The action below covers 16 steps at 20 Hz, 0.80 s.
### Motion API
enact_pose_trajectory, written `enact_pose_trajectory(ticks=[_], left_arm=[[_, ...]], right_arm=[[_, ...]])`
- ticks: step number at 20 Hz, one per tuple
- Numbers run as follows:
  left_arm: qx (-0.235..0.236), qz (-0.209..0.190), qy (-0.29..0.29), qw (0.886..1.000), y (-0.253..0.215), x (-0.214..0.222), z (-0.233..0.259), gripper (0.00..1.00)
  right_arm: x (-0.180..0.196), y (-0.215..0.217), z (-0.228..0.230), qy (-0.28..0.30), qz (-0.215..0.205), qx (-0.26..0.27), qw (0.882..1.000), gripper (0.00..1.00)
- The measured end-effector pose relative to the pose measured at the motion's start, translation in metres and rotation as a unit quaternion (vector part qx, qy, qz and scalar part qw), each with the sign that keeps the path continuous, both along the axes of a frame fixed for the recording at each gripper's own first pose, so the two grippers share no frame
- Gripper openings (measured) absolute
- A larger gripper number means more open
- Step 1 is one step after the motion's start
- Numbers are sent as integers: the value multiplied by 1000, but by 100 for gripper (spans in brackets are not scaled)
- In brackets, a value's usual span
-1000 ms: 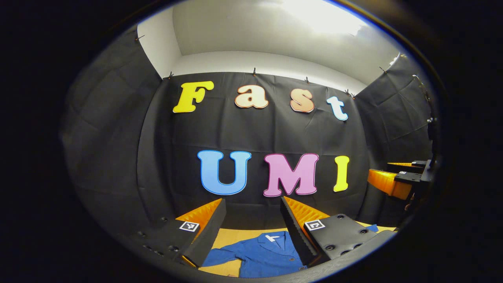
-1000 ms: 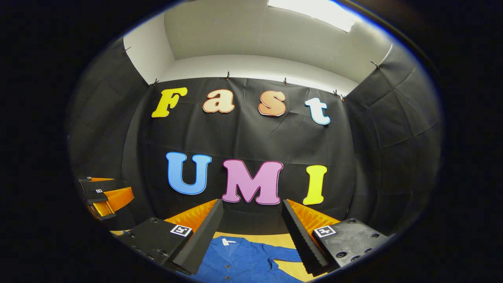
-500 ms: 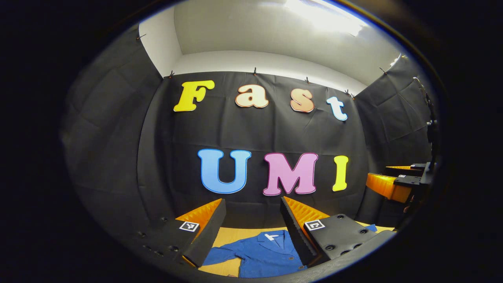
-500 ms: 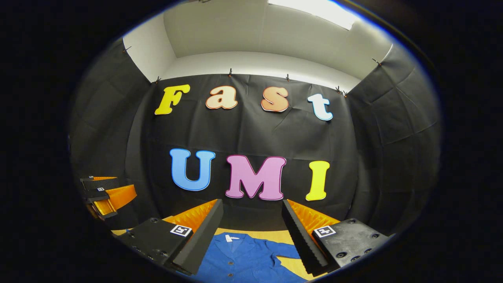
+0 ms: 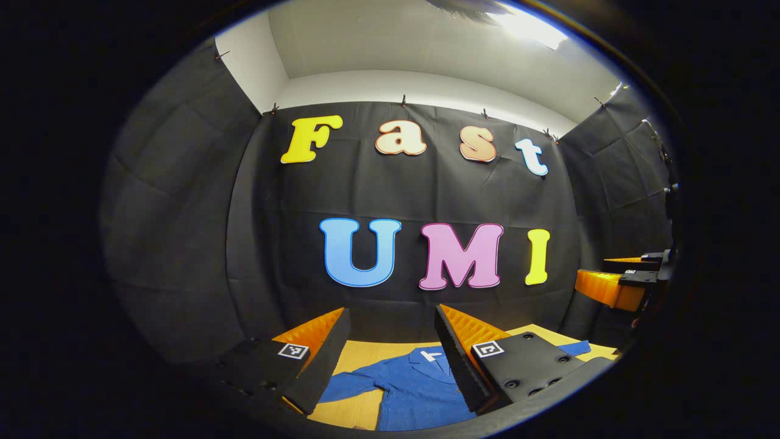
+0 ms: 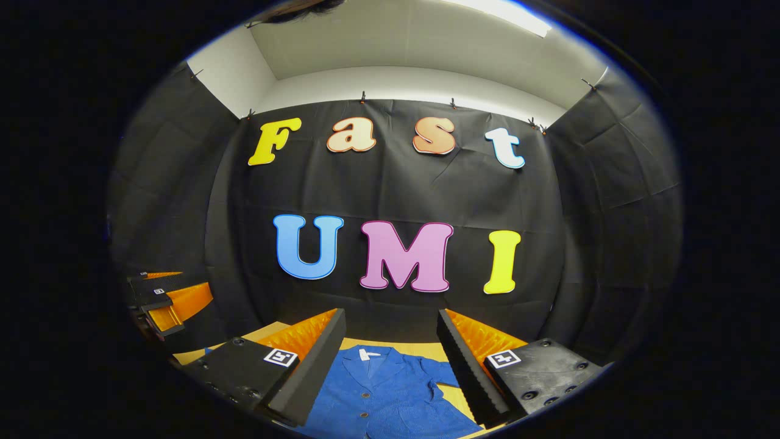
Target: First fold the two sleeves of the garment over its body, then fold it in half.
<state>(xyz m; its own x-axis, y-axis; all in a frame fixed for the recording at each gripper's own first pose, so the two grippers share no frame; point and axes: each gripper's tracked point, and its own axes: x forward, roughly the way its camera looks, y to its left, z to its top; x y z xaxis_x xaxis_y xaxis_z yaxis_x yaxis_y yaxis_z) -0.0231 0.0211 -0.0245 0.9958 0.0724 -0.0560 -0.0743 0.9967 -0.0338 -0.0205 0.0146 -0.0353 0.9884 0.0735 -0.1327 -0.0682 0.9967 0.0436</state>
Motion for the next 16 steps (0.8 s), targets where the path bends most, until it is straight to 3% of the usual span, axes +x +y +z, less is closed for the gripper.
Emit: enact_pose_trajectory(ticks=[8, 16], left_arm=[[1, 3, 10, 1000, -4, -2, -5, 80], [-11, 18, 37, 999, -12, -5, -21, 80]], right_arm=[[9, 13, -23, 26, 31, 11, 999, 96], [52, -5, -58, 44, 30, -4, 999, 96]])
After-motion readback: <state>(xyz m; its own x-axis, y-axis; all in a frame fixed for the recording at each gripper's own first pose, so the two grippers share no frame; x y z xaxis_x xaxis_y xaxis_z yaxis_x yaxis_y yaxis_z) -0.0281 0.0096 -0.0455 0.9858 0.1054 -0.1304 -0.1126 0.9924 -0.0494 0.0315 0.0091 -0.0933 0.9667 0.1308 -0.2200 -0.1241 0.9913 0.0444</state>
